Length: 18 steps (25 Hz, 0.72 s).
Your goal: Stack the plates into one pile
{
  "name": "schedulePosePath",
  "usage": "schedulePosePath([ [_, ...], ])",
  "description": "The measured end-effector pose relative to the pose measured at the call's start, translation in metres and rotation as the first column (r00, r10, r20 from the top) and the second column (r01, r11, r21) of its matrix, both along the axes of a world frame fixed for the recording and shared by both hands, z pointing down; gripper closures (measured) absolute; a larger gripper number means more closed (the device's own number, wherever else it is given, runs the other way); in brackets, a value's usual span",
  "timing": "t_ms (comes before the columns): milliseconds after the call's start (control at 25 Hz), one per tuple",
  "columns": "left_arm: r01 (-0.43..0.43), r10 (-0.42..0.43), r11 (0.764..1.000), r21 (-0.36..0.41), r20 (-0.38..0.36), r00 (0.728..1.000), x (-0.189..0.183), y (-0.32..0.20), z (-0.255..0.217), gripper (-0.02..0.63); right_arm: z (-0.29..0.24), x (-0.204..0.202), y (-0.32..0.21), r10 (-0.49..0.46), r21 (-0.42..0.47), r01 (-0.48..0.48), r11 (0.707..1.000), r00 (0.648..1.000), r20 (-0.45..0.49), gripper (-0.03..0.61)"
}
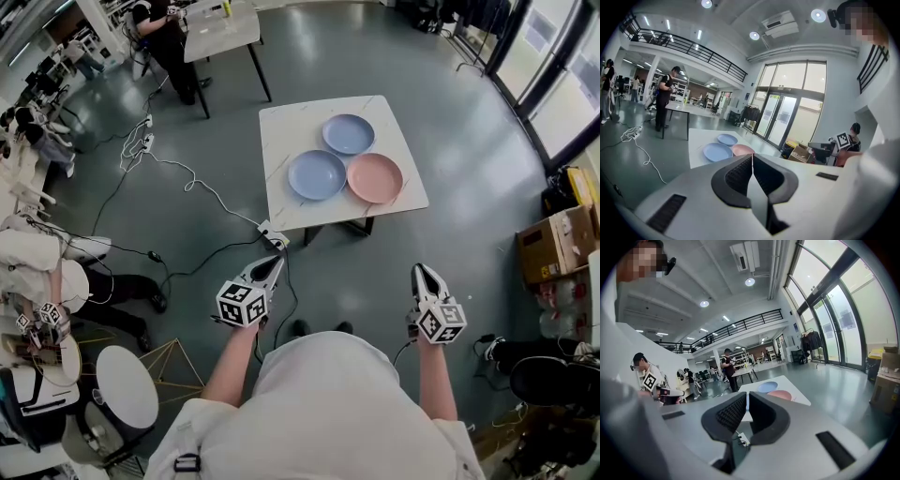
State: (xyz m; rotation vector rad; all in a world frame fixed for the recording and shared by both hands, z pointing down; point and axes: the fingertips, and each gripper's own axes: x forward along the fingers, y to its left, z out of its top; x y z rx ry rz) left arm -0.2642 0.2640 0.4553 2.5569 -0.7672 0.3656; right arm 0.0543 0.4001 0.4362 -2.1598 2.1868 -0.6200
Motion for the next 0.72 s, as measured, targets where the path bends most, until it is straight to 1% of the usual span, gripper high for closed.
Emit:
schedulePosePath([
  [320, 0.029, -0.029, 1.0, -0.001, 0.005, 1.0, 0.004, 0.01, 0.001, 0.595, 0.004, 0.013, 0.009, 0.006, -0.008, -0.006, 1.0, 1.0, 0.018, 0.541],
  [480, 0.055, -0.055, 0.998, -0.009, 0.007, 0.998, 0.006, 0.017, 0.004, 0.595, 0.007, 0.02, 0.015, -0.01, -0.015, 0.01, 1.0, 1.0, 0.025, 0.541],
  [720, 0.088, -0.088, 0.996, -0.013, 0.012, 0.996, 0.018, 0.03, 0.007, 0.595, 0.013, 0.037, 0.022, -0.028, -0.022, 0.029, 0.999, 0.999, 0.046, 0.541],
])
